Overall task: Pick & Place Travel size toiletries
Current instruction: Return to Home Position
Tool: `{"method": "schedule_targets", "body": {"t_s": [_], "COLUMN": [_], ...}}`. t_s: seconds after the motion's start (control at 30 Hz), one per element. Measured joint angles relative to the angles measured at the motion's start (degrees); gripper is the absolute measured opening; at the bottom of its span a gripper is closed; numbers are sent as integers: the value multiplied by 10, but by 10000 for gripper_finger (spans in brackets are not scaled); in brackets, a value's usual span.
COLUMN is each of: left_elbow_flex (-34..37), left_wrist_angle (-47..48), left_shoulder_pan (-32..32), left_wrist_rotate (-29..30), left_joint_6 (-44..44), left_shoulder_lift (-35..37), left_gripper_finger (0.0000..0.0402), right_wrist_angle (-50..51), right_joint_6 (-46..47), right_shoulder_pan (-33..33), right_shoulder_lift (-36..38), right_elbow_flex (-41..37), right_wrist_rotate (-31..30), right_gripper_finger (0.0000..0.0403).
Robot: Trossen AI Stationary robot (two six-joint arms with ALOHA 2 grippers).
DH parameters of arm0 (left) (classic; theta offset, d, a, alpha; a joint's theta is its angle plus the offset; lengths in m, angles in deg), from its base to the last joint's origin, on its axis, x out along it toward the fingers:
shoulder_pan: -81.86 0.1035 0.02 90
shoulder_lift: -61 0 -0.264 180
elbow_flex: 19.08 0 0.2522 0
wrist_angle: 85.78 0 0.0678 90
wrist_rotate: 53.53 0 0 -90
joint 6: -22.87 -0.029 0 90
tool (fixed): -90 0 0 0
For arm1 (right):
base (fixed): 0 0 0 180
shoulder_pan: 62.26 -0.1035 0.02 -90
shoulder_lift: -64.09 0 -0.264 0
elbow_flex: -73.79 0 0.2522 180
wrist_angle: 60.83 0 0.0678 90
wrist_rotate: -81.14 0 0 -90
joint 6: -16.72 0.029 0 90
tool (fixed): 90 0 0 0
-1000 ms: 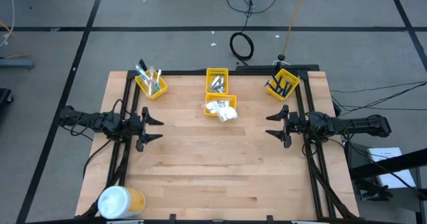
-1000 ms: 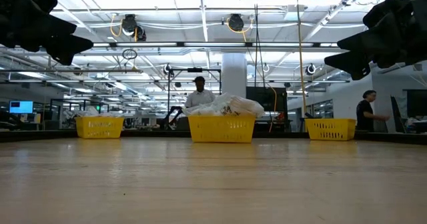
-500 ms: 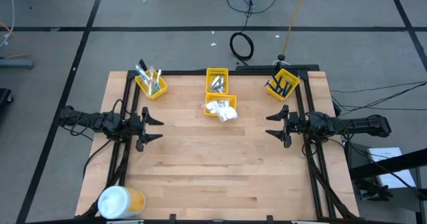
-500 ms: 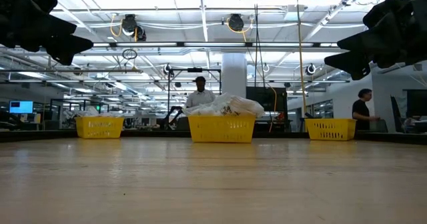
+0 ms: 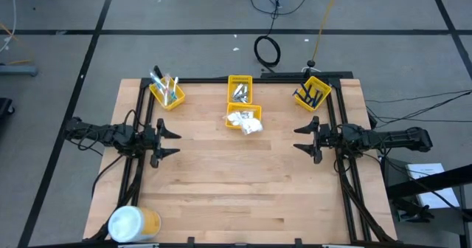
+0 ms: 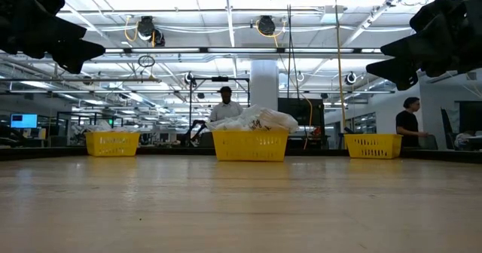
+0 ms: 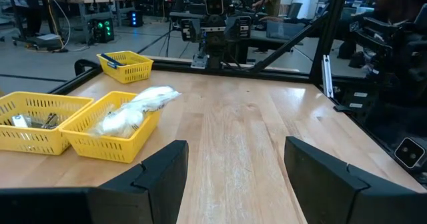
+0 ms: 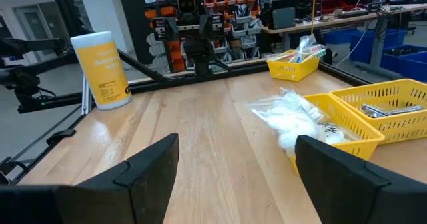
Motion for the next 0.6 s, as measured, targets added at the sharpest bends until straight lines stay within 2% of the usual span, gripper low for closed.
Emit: {"method": "schedule_targets", "body": {"t_s": [0.6], "left_elbow_flex": [0], "left_wrist_angle": [0], "left_shoulder_pan": [0], "left_wrist_rotate": [0], "left_joint_6": [0], "left_shoulder_lift": [0], "left_gripper_finger": [244], "right_wrist_angle": [0], "right_joint_6": [0], "right_shoulder_pan": [0], "right_shoulder_lift": [0], "right_elbow_flex": [0], "right_wrist_rotate": [0], "right_gripper_finger": [282]}}
